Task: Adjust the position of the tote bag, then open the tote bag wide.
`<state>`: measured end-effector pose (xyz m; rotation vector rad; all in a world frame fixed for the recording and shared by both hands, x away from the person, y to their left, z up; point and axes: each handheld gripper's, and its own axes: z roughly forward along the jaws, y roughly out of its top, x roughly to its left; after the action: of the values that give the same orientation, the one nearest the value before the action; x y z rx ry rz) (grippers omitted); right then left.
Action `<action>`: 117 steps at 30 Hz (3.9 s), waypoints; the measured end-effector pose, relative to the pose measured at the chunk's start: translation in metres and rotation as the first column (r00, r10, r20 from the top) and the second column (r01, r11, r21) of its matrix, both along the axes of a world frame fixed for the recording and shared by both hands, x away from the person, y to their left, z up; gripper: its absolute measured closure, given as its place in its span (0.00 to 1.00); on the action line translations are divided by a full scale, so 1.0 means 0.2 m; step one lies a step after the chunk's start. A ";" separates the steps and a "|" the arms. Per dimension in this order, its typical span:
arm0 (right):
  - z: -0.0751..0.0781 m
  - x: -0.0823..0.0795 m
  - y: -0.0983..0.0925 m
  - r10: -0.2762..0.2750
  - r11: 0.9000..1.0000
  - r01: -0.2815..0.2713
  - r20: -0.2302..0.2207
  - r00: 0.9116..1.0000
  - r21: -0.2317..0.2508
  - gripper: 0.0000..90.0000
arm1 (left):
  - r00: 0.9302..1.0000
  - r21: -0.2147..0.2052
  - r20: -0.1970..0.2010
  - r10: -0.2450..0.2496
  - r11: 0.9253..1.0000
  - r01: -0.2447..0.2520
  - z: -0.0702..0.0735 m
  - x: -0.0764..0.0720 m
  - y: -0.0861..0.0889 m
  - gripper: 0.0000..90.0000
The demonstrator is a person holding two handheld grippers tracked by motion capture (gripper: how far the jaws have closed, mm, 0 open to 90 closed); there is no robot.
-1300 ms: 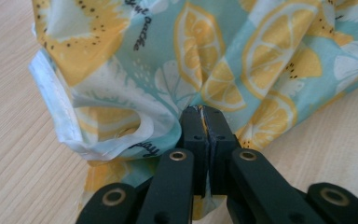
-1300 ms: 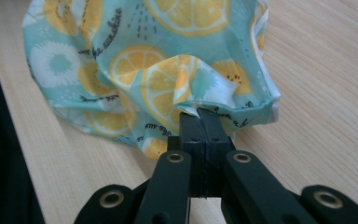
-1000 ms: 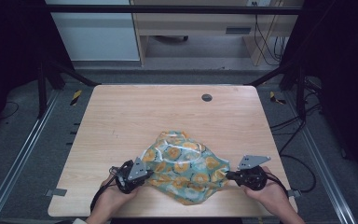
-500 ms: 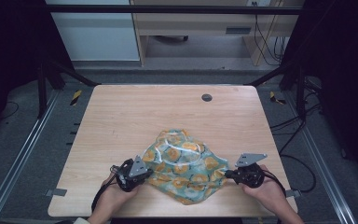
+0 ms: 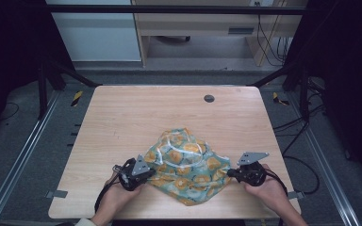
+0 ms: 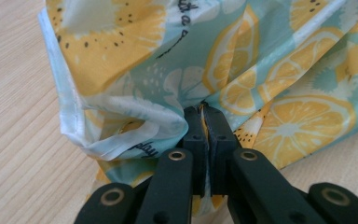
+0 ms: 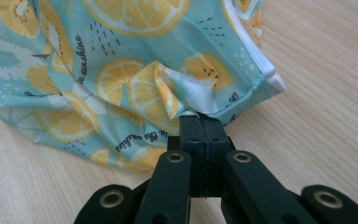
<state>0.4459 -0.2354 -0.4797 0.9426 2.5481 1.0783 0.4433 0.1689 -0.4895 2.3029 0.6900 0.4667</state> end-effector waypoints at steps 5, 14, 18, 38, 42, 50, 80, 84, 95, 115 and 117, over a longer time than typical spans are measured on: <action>0.00 0.02 0.00 -0.013 1.000 0.013 -0.002 1.000 0.001 1.00 | 1.000 -0.001 0.003 0.009 1.000 -0.009 -0.01 0.02 -0.01 0.98; 0.01 0.03 0.00 -0.014 1.000 0.014 0.001 1.000 0.000 0.99 | 1.000 -0.005 0.004 0.011 1.000 -0.011 0.00 0.02 0.00 0.97; 0.03 0.01 -0.02 -0.032 0.999 0.032 0.004 0.999 0.020 0.82 | 0.999 -0.026 0.012 0.030 0.999 -0.029 0.02 -0.01 0.02 0.86; 0.25 -0.14 -0.14 -0.075 0.996 0.072 0.071 0.995 0.054 0.21 | 0.996 -0.110 0.042 0.081 0.991 -0.076 0.30 -0.16 0.14 0.42; 0.28 -0.15 -0.14 -0.071 0.996 0.067 0.074 0.995 0.053 0.19 | 0.994 -0.090 0.064 0.087 0.993 -0.082 0.40 -0.10 0.14 0.42; 0.26 -0.15 -0.18 -0.080 0.996 0.078 0.063 0.995 0.032 0.24 | 0.994 -0.093 0.036 0.102 0.991 -0.098 0.48 0.14 0.05 0.45; 0.28 -0.01 -0.27 -0.162 0.987 0.160 0.090 0.983 0.028 0.47 | 0.973 0.137 -0.196 0.125 0.986 -0.099 0.34 0.60 -0.24 0.84; 0.31 0.01 -0.25 -0.157 0.987 0.154 0.103 0.982 0.032 0.47 | 0.977 0.117 -0.175 0.121 0.988 -0.101 0.36 0.59 -0.25 1.00; 0.39 0.07 -0.17 -0.143 0.990 0.141 0.133 0.981 0.021 0.50 | 0.997 -0.013 -0.029 0.076 0.997 -0.076 0.56 0.46 -0.25 1.00; 0.54 0.19 0.07 -0.083 0.995 0.072 0.171 0.982 0.068 0.63 | 0.998 -0.052 0.061 -0.023 0.998 0.026 0.73 0.26 -0.27 1.00; 0.53 0.21 0.08 -0.089 0.994 0.076 0.166 0.982 0.083 0.62 | 0.998 -0.053 0.062 -0.022 0.998 0.025 0.73 0.26 -0.27 1.00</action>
<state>0.4874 -0.2192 -0.3728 0.9241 2.3263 1.1849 0.4957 0.1145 -0.3432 2.2350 0.6376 0.5000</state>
